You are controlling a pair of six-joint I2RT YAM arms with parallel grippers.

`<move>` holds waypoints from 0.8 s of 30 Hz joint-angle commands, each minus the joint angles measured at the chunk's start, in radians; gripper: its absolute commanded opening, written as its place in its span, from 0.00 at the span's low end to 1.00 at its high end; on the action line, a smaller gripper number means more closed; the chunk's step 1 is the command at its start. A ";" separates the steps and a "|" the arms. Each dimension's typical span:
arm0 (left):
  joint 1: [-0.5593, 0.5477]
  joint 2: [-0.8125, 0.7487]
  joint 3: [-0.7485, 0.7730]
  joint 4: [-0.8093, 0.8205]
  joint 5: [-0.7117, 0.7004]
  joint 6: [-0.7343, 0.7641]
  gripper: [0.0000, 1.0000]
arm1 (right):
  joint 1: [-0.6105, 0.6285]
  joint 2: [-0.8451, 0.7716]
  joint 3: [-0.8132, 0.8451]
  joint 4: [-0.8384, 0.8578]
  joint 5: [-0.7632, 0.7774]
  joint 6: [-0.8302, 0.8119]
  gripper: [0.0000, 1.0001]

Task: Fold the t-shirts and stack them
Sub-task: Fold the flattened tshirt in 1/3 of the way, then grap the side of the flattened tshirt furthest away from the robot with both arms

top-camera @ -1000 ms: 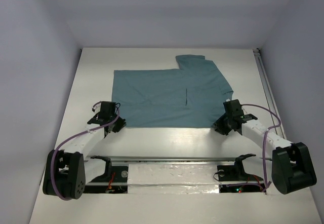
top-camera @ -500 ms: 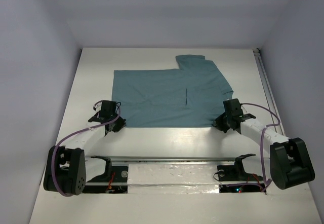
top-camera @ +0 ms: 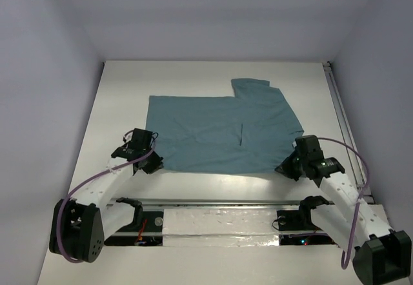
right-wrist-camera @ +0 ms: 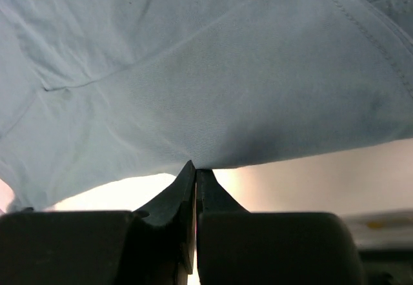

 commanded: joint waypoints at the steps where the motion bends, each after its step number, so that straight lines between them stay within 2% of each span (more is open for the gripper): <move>1: -0.021 -0.037 0.068 -0.119 -0.003 -0.024 0.00 | -0.006 -0.042 0.015 -0.162 -0.073 -0.047 0.01; 2: -0.021 -0.038 0.074 -0.125 -0.006 -0.026 0.00 | -0.006 -0.042 0.005 -0.163 -0.091 -0.053 0.10; 3: -0.021 -0.038 0.086 -0.133 -0.010 -0.025 0.00 | -0.006 -0.036 0.003 -0.162 -0.111 -0.076 0.29; 4: -0.021 -0.041 0.097 -0.147 -0.018 -0.023 0.12 | -0.006 -0.027 0.008 -0.168 -0.120 -0.086 0.38; 5: -0.021 -0.052 0.111 -0.168 -0.061 -0.015 0.26 | -0.006 -0.007 0.031 -0.176 -0.113 -0.099 0.58; 6: -0.021 -0.057 0.153 -0.179 -0.126 -0.006 0.38 | -0.006 -0.001 0.049 -0.171 -0.111 -0.137 0.66; 7: -0.021 -0.058 0.187 -0.194 -0.160 0.001 0.58 | -0.006 0.009 0.072 -0.170 -0.110 -0.146 0.75; 8: -0.030 -0.054 0.219 -0.210 -0.194 0.027 0.62 | -0.006 0.038 0.093 -0.156 -0.117 -0.159 0.78; 11: -0.030 -0.009 0.357 -0.219 -0.276 0.073 0.63 | -0.006 0.119 0.216 -0.147 -0.095 -0.200 0.79; 13: -0.044 0.009 0.428 -0.211 -0.291 0.086 0.63 | -0.006 0.165 0.311 -0.122 -0.058 -0.247 0.70; 14: -0.053 0.020 0.442 -0.184 -0.296 0.090 0.63 | -0.006 0.194 0.340 -0.105 -0.015 -0.261 0.61; 15: -0.053 0.026 0.453 -0.155 -0.294 0.118 0.63 | -0.006 0.250 0.366 -0.061 0.002 -0.289 0.24; 16: -0.053 0.038 0.457 -0.123 -0.287 0.133 0.62 | -0.015 0.283 0.394 -0.032 0.014 -0.301 0.07; 17: -0.053 0.073 0.462 -0.068 -0.284 0.141 0.62 | -0.015 0.320 0.447 -0.003 0.011 -0.310 0.00; 18: -0.053 0.095 0.474 -0.024 -0.253 0.187 0.62 | -0.029 0.358 0.478 0.058 -0.004 -0.332 0.00; 21: -0.015 0.236 0.529 0.117 -0.244 0.239 0.46 | -0.042 0.496 0.596 0.183 -0.030 -0.384 0.00; 23: 0.016 0.381 0.623 0.195 -0.230 0.291 0.26 | -0.051 0.605 0.719 0.218 -0.026 -0.418 0.00; 24: 0.052 0.479 0.693 0.230 -0.224 0.295 0.04 | -0.060 0.680 0.757 0.235 0.003 -0.433 0.00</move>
